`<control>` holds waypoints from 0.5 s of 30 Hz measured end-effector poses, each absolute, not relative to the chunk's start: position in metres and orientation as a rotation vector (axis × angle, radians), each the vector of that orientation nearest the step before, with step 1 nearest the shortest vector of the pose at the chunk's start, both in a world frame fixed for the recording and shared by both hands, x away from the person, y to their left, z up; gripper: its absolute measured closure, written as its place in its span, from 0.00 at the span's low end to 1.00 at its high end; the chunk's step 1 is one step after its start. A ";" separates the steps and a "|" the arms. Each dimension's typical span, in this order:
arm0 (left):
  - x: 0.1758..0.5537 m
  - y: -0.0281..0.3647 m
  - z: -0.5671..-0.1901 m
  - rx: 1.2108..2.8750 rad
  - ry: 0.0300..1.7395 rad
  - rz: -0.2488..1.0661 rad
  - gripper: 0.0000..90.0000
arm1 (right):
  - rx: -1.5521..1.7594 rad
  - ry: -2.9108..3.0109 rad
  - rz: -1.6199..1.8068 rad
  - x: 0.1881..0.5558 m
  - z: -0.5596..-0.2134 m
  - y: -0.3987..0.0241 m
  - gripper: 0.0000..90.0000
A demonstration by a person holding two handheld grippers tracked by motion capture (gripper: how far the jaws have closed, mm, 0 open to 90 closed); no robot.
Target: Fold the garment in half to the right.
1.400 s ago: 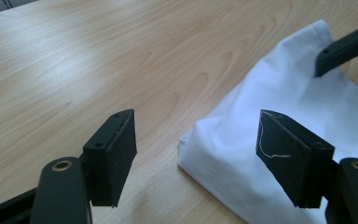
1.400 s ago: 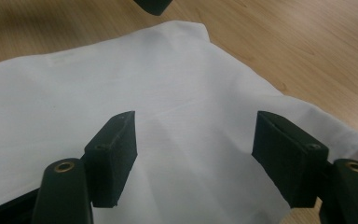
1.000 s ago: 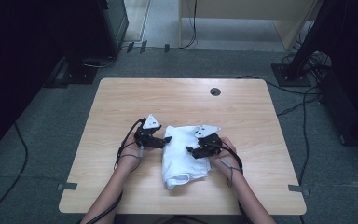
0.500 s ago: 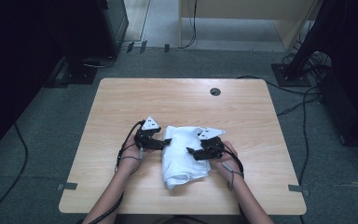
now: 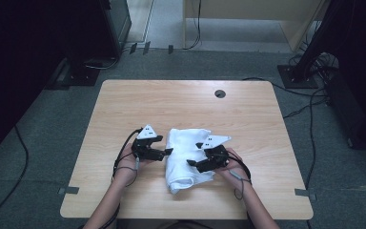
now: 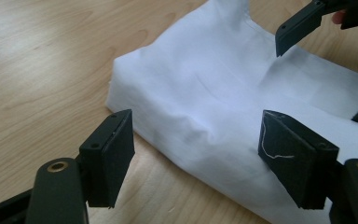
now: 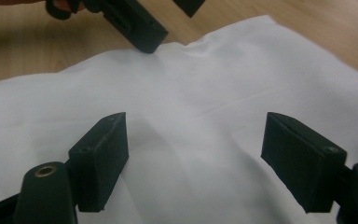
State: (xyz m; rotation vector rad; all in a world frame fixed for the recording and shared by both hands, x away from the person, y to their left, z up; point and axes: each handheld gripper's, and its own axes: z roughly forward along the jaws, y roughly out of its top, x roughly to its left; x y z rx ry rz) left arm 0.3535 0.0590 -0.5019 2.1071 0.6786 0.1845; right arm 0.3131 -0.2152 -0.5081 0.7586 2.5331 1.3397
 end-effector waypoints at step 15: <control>0.356 0.052 -0.516 2.167 0.654 0.204 0.24 | 0.732 2.612 1.194 0.314 -0.525 -0.208 0.26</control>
